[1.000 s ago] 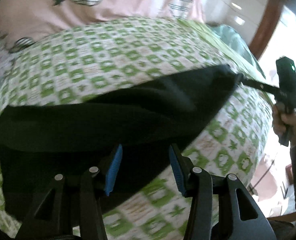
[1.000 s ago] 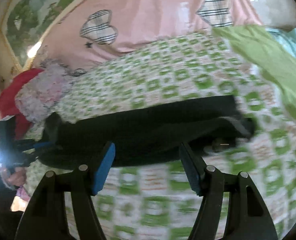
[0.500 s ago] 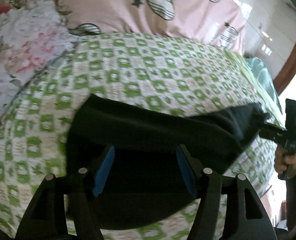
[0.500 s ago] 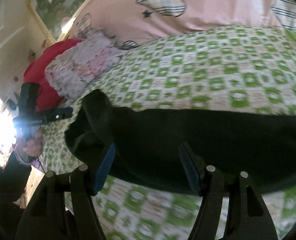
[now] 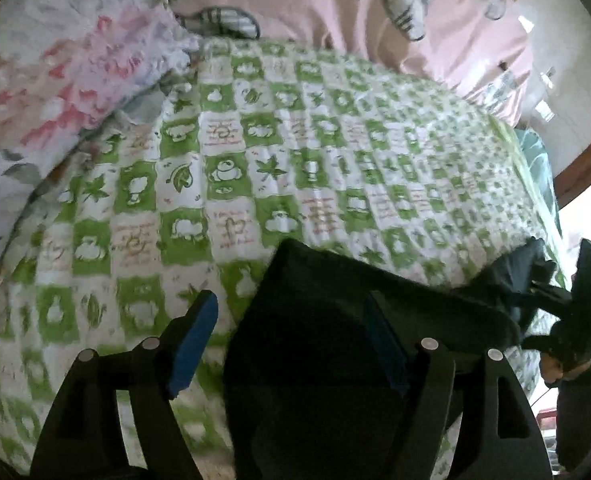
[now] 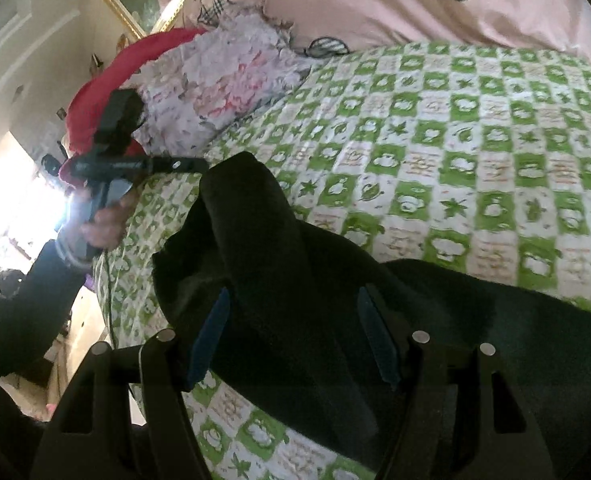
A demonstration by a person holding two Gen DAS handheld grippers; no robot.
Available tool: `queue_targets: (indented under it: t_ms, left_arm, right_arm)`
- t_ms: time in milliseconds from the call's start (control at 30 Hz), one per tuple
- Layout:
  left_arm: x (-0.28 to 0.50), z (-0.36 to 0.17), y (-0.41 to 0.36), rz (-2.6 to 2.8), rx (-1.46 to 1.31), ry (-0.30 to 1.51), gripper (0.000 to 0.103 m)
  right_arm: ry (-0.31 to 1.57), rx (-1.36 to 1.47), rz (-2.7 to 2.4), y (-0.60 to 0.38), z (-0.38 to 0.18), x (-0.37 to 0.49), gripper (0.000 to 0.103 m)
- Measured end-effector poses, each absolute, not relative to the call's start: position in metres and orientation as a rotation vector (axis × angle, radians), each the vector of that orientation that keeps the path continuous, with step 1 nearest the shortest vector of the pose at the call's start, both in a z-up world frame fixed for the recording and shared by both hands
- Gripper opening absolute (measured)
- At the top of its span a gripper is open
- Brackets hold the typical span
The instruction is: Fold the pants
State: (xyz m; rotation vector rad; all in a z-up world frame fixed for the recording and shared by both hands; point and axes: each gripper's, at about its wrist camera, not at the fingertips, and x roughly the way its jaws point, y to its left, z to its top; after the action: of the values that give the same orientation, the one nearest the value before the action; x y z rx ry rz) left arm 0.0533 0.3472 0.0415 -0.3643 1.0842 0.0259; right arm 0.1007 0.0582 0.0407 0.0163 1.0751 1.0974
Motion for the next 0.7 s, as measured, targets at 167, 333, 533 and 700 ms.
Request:
queue_targets:
  t_ms: [167,333,533,700]
  left_arm:
    - [0.084,0.016,0.352,-0.08,-0.381,1.177,0.076]
    - [0.087,0.012,0.337,-0.125,-0.328,1.174,0.042]
    - [0.06,0.043,0.327,-0.096,-0.224,1.054,0.008]
    - [0.019,0.076,0.315,-0.095,-0.163,0.927,0.005]
  right_arm:
    - [1.118,-0.019,1.125,0.075,0.032,0.104,0.067]
    - [1.126,-0.079,1.157,0.087,0.03,0.102,0.039]
    - [1.073,-0.134,1.148,0.09,0.038,0.095,0.007]
    - [1.003,-0.188,1.175,0.089,0.05,0.07,0.007]
